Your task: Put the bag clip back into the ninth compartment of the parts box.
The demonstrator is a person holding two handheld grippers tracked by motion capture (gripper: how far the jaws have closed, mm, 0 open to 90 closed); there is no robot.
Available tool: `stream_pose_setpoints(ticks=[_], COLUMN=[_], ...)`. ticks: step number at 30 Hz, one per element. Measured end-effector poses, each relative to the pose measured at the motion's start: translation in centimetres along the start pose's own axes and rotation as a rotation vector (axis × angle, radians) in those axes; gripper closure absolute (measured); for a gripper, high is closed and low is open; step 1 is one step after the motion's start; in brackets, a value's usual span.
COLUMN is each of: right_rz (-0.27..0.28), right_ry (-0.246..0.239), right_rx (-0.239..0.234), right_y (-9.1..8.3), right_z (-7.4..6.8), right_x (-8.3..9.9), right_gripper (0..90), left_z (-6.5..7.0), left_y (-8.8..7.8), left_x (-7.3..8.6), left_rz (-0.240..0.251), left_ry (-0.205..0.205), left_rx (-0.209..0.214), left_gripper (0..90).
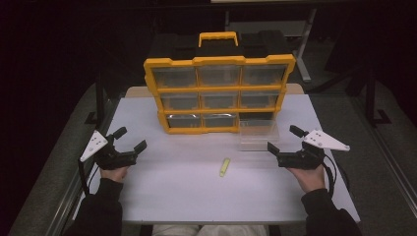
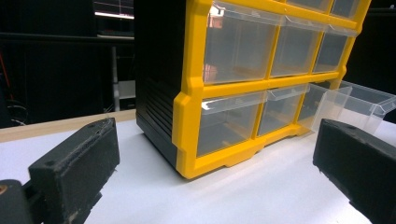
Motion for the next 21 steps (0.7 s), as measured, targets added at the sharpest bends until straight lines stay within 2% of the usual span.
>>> stream_pose_setpoints(ticks=[7,8,11,21], right_rz=[-0.017,-0.027,-0.031,-0.081], right_ry=[0.027,0.009,0.011,-0.029], right_rx=[-0.027,-0.033,-0.047,-0.091], right_y=[0.3,0.4,0.7,1.7], right_z=[-0.4,-0.6,-0.8,-1.8], right_x=[0.1,0.0,-0.2,-0.2], right_gripper=[0.0,0.0,0.0,0.0], left_z=[0.1,0.1,0.1,0.0], left_y=[-0.1,-0.1,-0.1,-0.3], left_x=[0.0,0.0,0.0,-0.1], left_rz=[0.000,-0.001,-0.001,0.011], left_ry=[0.003,0.004,0.003,-0.002], left_rx=[0.000,-0.002,-0.005,-0.010], left_gripper=[0.2,0.2,0.2,0.2])
Point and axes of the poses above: each handheld gripper's, and its own axes: y roughly forward along the jaws, x roughly out of its underside, z roughly to its right, the point moved 9 cm from there along y, roughly forward along the jaws, and after that the axes turned 12 degrees about -y, right-handed, at the moved point
